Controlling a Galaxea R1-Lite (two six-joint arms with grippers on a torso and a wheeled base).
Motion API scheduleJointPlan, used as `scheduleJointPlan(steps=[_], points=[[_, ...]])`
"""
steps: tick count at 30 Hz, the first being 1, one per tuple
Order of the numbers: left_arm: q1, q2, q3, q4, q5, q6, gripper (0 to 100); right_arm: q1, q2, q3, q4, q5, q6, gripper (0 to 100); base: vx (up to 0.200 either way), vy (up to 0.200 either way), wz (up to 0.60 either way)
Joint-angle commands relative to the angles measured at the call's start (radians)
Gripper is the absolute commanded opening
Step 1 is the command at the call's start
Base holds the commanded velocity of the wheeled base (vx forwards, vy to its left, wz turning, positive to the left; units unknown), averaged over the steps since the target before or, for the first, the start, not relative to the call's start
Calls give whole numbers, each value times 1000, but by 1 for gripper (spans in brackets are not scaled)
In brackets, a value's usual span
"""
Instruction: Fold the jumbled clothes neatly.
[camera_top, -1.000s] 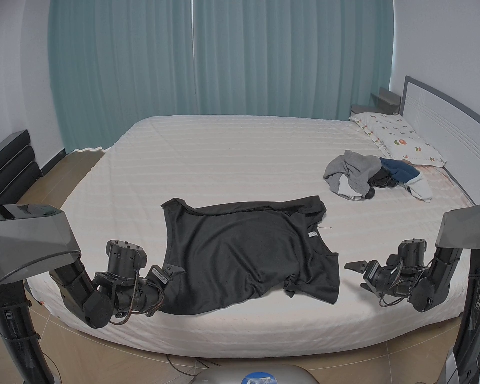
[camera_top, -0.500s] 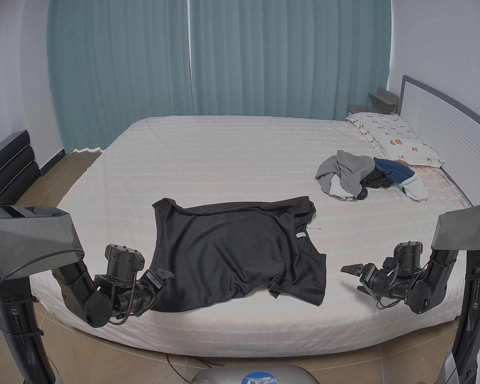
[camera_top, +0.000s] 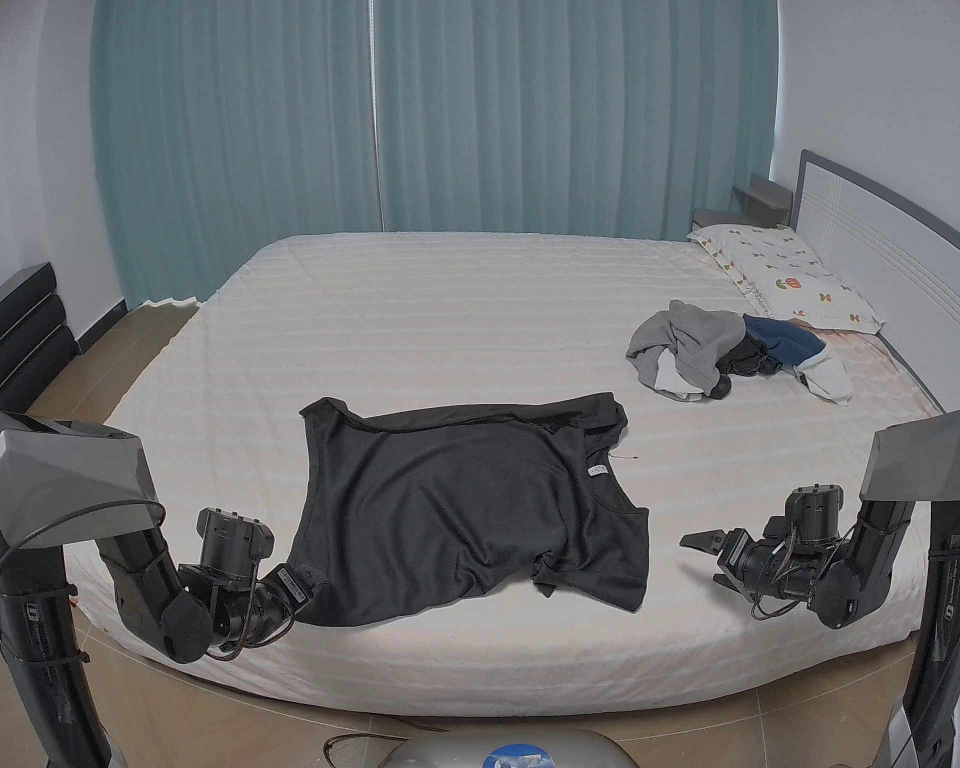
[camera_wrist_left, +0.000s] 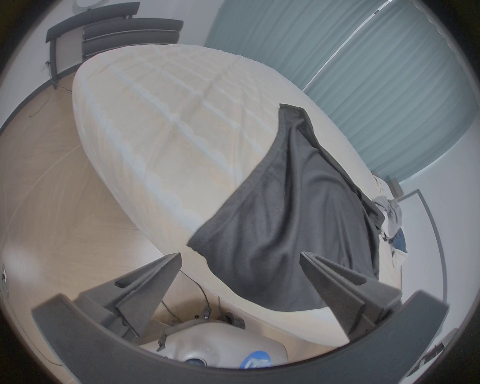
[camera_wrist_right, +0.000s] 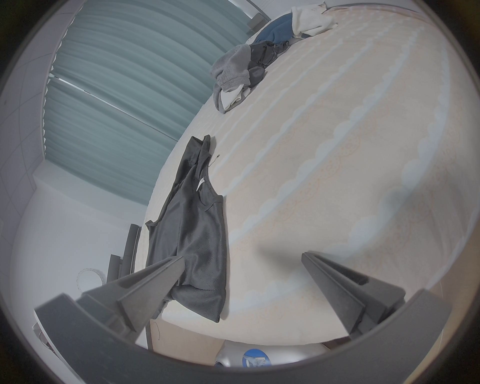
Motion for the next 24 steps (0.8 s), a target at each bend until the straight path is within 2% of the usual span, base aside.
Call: scheduleJointPlan(steps=[1,14,15,24], points=[[9,51,-21,-4,30,1,100,13,8,-3,0,-3,0,100,0,0,0],[39,88,-86,-2,51,-4,100,21,15,-17,0,-10,0,100,0,0,0],[44,95,-90,-2,53,-4,0,21,15,-17,0,-10,0,100,0,0,0],[76,92,-98,-16,54,-1,0,22,18,-49,3,-13,0,100,0,0,0]])
